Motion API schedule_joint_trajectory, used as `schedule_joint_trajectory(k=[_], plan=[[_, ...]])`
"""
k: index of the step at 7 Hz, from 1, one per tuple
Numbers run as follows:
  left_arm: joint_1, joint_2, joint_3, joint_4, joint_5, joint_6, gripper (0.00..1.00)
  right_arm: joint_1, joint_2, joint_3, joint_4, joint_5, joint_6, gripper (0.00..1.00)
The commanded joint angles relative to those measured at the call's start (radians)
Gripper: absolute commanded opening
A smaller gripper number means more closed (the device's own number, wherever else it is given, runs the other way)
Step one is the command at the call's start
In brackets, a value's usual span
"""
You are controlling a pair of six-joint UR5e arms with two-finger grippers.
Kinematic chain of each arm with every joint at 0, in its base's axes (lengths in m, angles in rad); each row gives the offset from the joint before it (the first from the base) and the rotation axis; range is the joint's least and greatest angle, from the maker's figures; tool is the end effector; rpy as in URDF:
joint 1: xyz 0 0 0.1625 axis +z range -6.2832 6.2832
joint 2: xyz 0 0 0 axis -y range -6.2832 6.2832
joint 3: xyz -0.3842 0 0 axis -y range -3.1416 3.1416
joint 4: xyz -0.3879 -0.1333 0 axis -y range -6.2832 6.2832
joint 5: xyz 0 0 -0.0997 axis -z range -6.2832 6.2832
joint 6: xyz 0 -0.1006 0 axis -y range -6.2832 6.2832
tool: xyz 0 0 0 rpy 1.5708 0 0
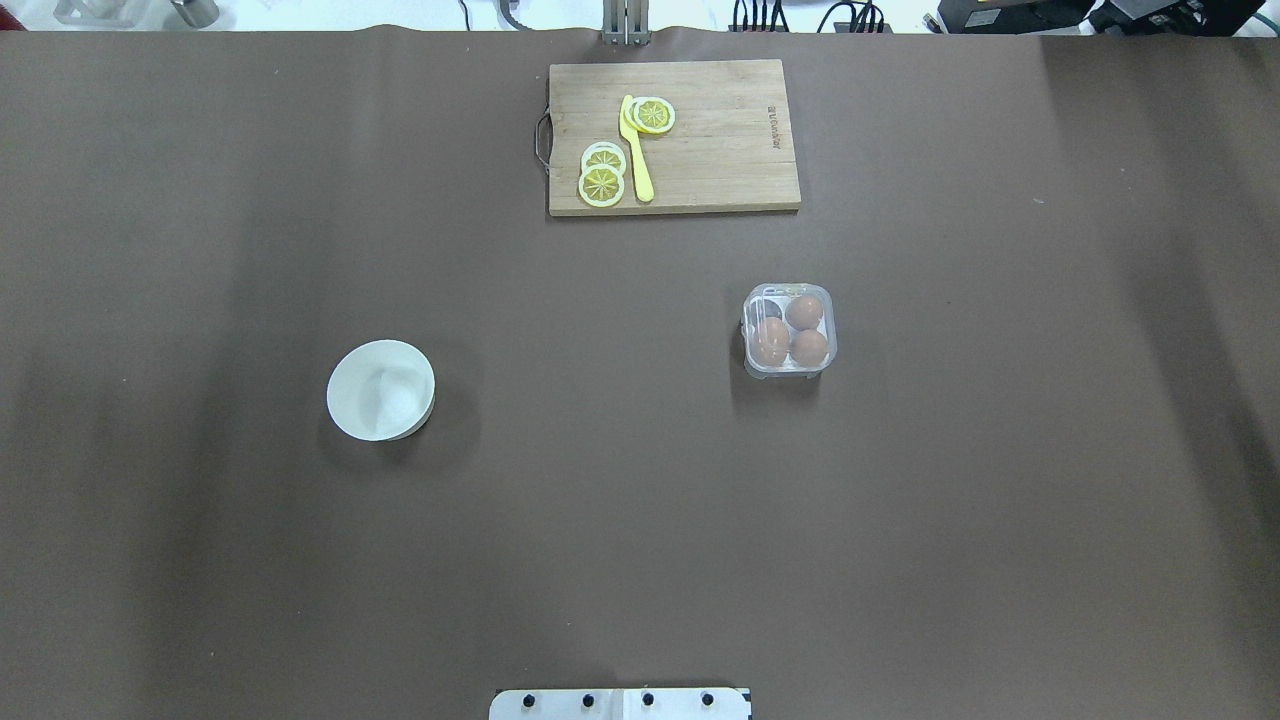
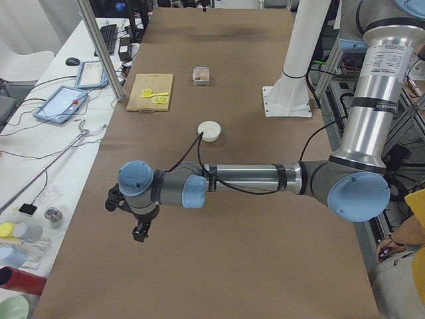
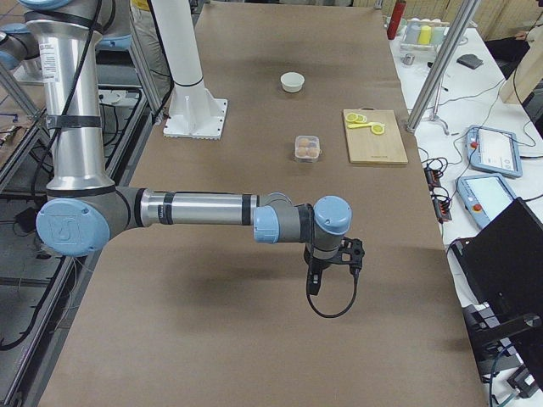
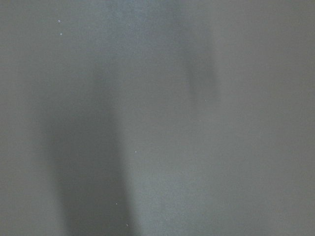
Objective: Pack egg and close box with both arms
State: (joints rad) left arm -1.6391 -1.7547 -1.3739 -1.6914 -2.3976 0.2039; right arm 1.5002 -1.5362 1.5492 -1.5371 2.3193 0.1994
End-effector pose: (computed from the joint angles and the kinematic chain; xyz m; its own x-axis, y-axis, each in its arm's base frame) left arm -0.0977 -0.5592 0.6023 0.6807 0.2328 -0.6946 -0.0715 0.9647 0.2533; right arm 0.0291 -0.5075 0.6104 0.7282 0.1157 0.6756 -0.0753 0.9932 -0.0889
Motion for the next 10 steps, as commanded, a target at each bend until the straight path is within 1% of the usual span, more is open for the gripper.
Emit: schedule_joint_trajectory(k=[1,10], plan=[[-0.001,0.003,-0.001,-0.004,0.000,0.000,0.97,0.000,0.001,0.000,0.000,0.002,0.000,1.00],[-0.001,0.001,-0.001,-0.001,0.000,-0.001,0.97,0.002,0.004,0.002,0.011,0.000,-0.014,1.00]])
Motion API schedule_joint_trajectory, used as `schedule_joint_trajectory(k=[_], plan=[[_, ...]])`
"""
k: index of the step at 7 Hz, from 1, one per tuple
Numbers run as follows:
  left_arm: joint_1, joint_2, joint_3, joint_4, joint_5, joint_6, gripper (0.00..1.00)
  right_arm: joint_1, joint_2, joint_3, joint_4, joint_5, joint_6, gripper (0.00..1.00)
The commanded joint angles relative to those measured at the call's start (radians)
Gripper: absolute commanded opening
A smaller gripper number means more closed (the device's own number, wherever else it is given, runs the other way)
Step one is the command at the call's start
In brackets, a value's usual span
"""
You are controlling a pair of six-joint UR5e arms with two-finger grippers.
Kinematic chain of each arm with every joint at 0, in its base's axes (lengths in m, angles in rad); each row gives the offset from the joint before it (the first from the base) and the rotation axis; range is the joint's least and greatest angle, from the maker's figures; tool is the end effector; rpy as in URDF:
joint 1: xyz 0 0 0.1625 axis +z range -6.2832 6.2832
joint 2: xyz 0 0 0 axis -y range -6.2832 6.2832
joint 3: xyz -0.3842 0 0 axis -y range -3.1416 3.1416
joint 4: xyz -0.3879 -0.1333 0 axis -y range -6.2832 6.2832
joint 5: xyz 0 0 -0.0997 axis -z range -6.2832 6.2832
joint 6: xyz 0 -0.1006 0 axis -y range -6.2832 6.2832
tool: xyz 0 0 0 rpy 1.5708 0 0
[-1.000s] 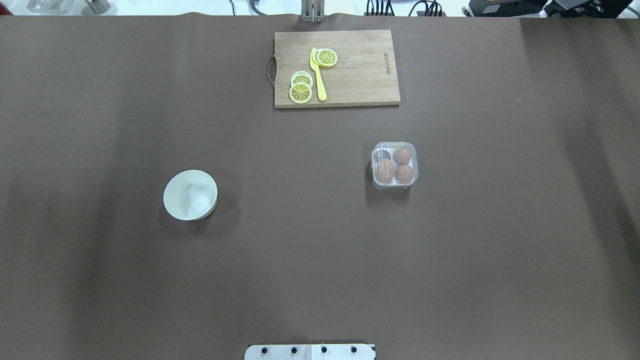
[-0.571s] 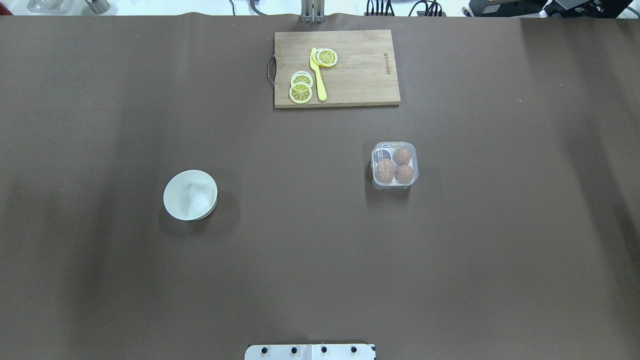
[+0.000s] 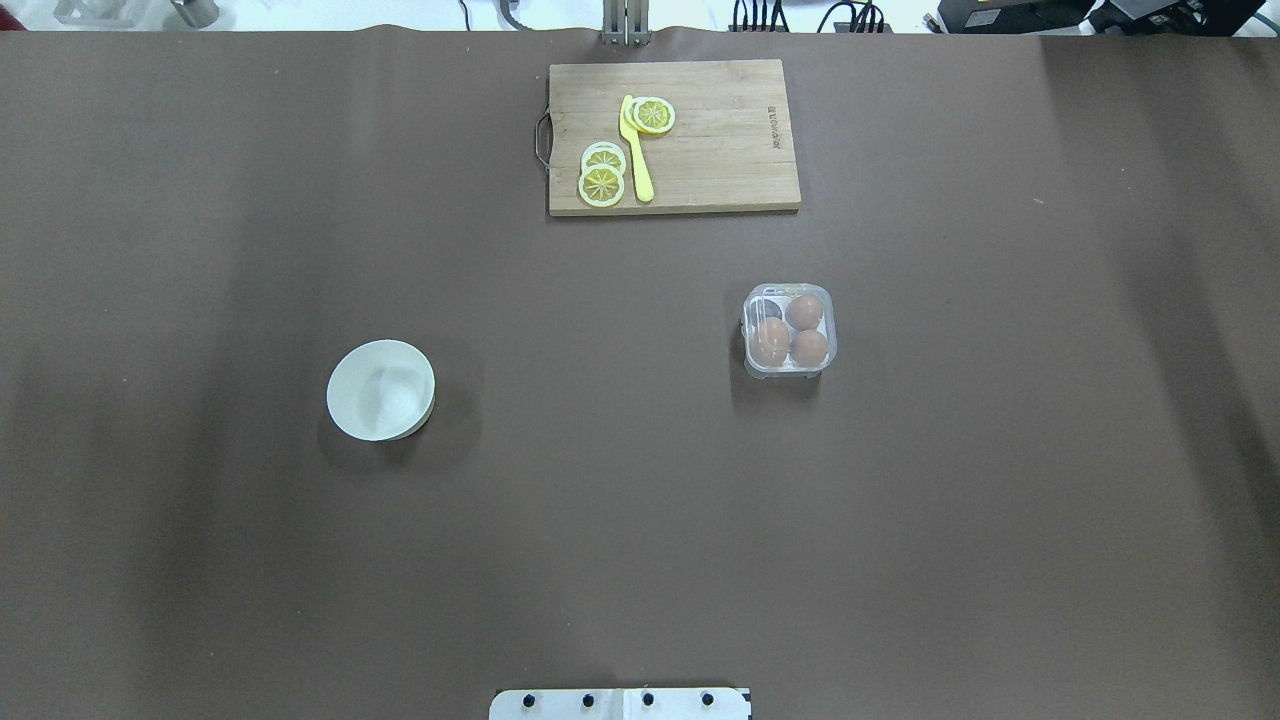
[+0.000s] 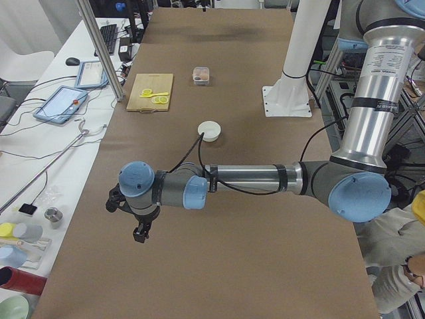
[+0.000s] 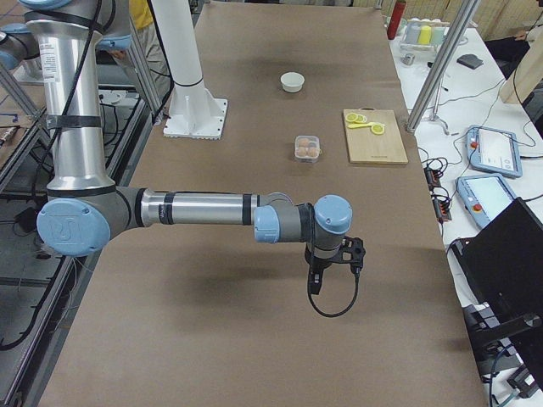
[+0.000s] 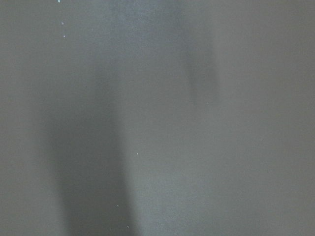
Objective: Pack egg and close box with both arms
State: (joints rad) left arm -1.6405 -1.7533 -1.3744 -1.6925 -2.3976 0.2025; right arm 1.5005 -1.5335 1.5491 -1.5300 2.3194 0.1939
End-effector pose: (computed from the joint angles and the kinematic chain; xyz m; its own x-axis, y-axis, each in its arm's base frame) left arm -0.0984 -0.5585 0.6027 0.6811 0.2306 -0.6949 -0.0692 0.9651 0.2525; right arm 0.0291 -0.5092 0.6083 0.7280 0.1039 0.6777 -0.0715 0.9946 -0.0756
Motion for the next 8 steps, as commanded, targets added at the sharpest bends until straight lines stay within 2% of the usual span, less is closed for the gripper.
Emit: schedule_joint_trajectory(k=[1,4,8], plan=[[0.001,0.000,0.000,0.000,0.000,0.000,0.97,0.003,0.001,0.009,0.007,0.005,-0.008,1.00],[-0.001,0.000,-0.002,0.000,0.000,0.000,0.97,0.001,0.007,0.009,0.089,0.001,-0.008,1.00],[-0.001,0.000,-0.014,0.004,0.000,0.000,0.97,0.001,0.003,0.006,0.091,-0.002,-0.008,1.00]])
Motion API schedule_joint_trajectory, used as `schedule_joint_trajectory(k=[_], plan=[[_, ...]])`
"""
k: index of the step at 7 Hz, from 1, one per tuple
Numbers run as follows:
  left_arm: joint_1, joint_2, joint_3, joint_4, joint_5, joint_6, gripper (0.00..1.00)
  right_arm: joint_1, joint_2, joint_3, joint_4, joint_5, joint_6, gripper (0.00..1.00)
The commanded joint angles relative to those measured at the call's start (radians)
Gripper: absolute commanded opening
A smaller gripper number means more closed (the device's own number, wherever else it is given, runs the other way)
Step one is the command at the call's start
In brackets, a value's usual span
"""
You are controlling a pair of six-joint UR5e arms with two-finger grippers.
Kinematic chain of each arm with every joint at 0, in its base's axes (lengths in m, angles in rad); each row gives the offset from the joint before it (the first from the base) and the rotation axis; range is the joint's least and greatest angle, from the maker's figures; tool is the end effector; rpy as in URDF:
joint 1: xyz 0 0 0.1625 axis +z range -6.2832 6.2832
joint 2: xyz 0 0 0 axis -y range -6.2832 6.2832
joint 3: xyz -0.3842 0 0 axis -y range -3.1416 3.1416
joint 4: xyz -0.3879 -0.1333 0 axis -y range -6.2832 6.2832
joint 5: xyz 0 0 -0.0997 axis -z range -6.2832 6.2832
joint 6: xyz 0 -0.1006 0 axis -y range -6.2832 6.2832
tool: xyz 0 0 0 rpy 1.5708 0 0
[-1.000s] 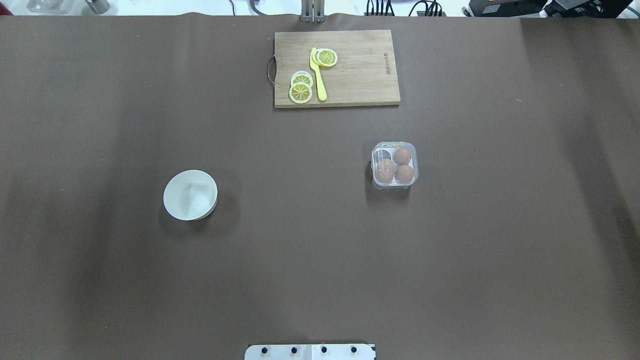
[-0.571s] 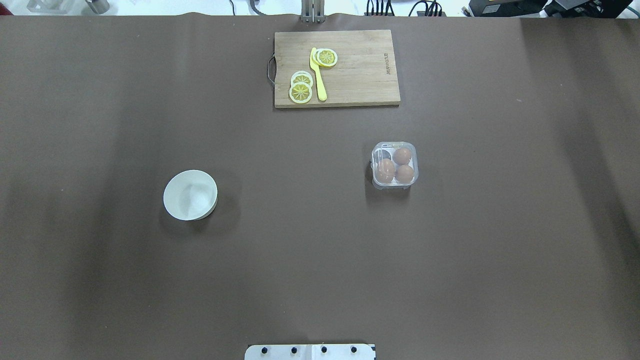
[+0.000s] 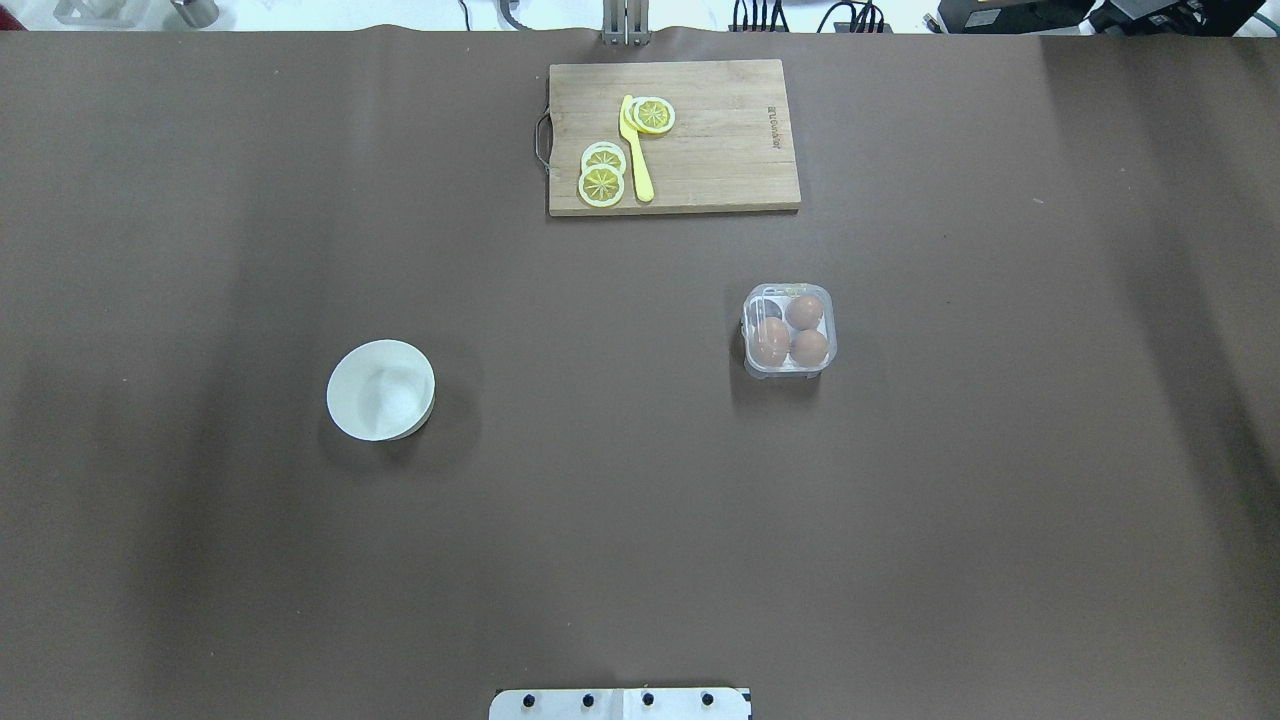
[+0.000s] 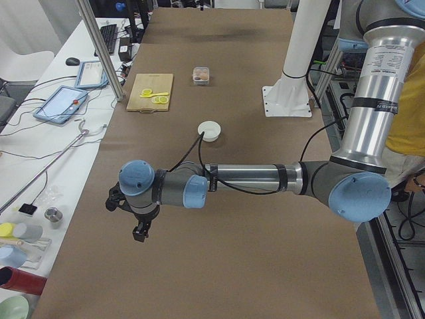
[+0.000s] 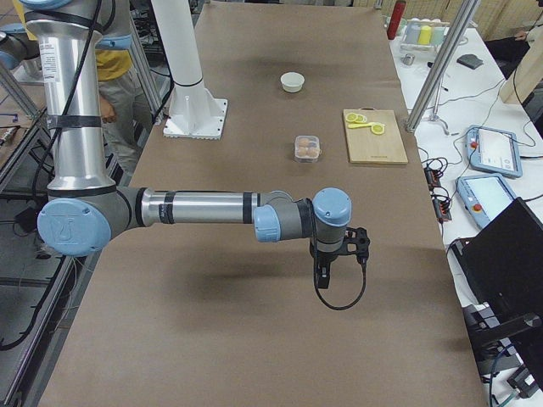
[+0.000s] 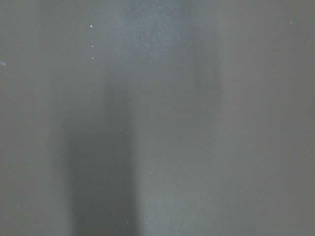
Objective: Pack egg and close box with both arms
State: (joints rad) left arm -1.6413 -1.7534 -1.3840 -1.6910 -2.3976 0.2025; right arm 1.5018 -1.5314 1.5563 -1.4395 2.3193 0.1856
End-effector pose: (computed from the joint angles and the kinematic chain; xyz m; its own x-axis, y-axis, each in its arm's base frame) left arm -0.0989 -0.5590 0.5981 0.6817 0.2358 -0.6926 -0.0685 0.9631 0.2604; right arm 0.0293 -0.5161 0.5940 0.7238 0.0284 0.6894 -0.0666 0.9974 0.0288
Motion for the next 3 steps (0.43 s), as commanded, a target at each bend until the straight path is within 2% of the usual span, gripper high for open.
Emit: schedule_joint_trajectory(k=[1,3], plan=[[-0.002,0.000,-0.004,0.004,0.000,0.000,0.97,0.000,0.001,-0.001,0.001,-0.001,0.000,1.00],[-0.002,-0.001,-0.004,0.007,0.000,0.000,0.97,0.000,0.002,-0.002,0.001,0.000,0.000,1.00]])
